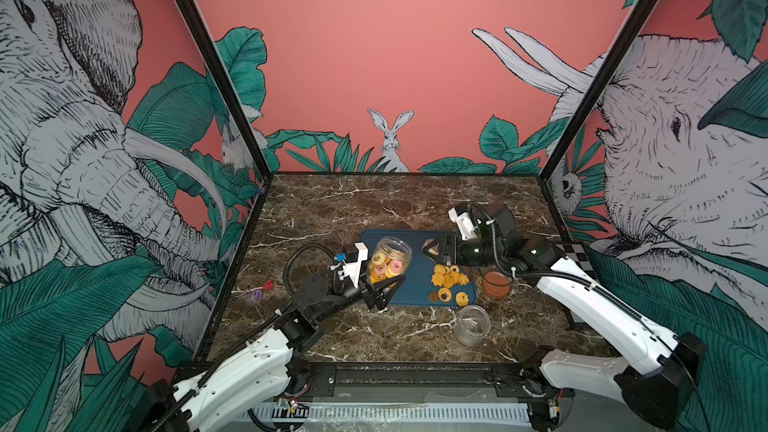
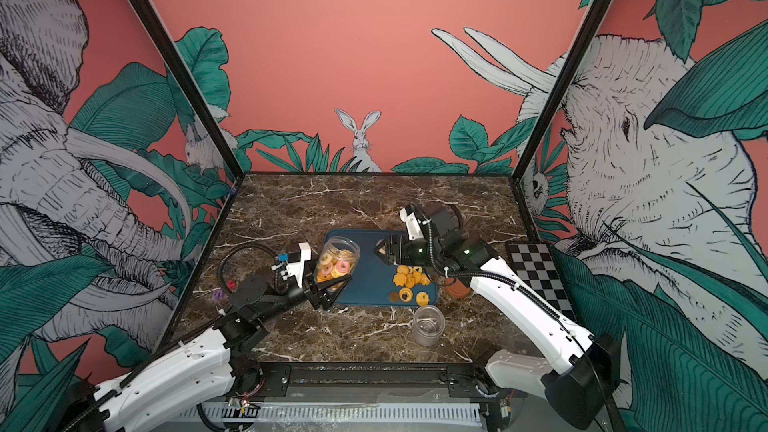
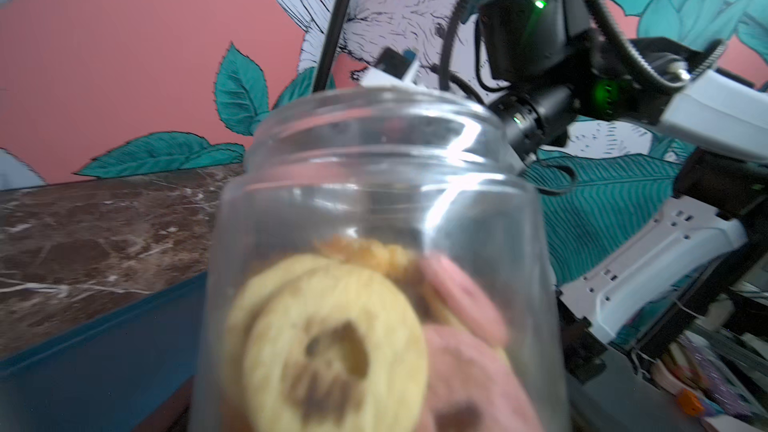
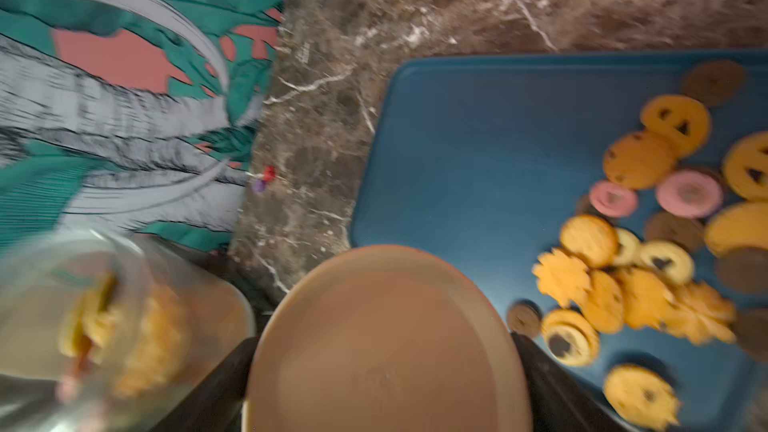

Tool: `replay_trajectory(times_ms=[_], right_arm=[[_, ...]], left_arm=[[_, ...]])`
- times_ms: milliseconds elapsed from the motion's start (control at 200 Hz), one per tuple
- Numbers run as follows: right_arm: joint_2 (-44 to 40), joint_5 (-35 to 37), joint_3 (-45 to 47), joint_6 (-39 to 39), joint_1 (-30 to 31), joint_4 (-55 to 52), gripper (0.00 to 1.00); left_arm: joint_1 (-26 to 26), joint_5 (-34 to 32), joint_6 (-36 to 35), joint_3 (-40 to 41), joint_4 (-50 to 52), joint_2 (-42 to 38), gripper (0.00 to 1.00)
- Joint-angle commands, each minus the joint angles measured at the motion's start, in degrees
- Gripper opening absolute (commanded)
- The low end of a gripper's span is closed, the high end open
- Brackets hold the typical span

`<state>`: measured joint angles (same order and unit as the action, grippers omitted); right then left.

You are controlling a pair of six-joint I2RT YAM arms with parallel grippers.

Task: Pour the cookies out of the jar
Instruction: Place the lid at the center of the board.

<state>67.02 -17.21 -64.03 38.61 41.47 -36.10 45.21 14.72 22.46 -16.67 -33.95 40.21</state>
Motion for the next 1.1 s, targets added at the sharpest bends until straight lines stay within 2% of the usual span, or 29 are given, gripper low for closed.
replay_trajectory(times_ms=[0,120,280,495,745,825,895,990,1000,1010,1090], right_arm=[[-0.15,11.24,0.55,-1.38,10.2,-11.55,0.3],[6.7,14.81,0.75,0.75,18.62,-13.31,0.29],[17.33,15.22,-1.52,0.0,23.2,-14.99,0.27],[25.04,16.55,-2.99,-0.41,23.75,-14.93,0.3],[31.02,14.64,-4.24,-0.64,23.52,-14.32,0.4],[31.47,15.47,-4.33,-0.42,23.52,-15.17,0.49],[31.8,15.89,-4.34,-0.25,23.56,-15.67,0.65],[32.12,15.55,-4.11,-0.25,23.57,-15.74,0.76],[32.18,15.55,-4.16,-0.34,23.59,-15.75,0.83],[32.18,15.59,-4.17,-0.37,23.57,-15.69,0.85],[32.13,15.59,-4.24,-0.38,23.63,-15.74,0.91]], left_arm=[[-0.46,-11.06,-2.2,-2.14,2.27,-2.22,0.0],[-0.9,-13.0,-0.61,-2.38,2.59,0.07,0.0],[-0.89,-14.15,1.95,-1.38,0.31,1.66,0.0],[-0.91,-23.39,1.38,0.17,8.34,-5.91,0.0],[-0.91,-24.1,2.09,1.88,11.36,-10.62,0.0],[-0.89,-24.34,2.35,2.29,11.07,-11.11,0.0],[-0.91,-24.52,2.18,2.3,10.84,-11.2,0.0],[-0.91,-24.6,1.48,2.08,10.84,-11.04,0.0],[-0.91,-24.57,1.37,2.01,10.84,-11.03,0.0],[-0.91,-24.61,1.3,1.95,10.88,-11.03,0.0],[-0.91,-24.22,0.77,1.69,11.24,-10.86,0.0]])
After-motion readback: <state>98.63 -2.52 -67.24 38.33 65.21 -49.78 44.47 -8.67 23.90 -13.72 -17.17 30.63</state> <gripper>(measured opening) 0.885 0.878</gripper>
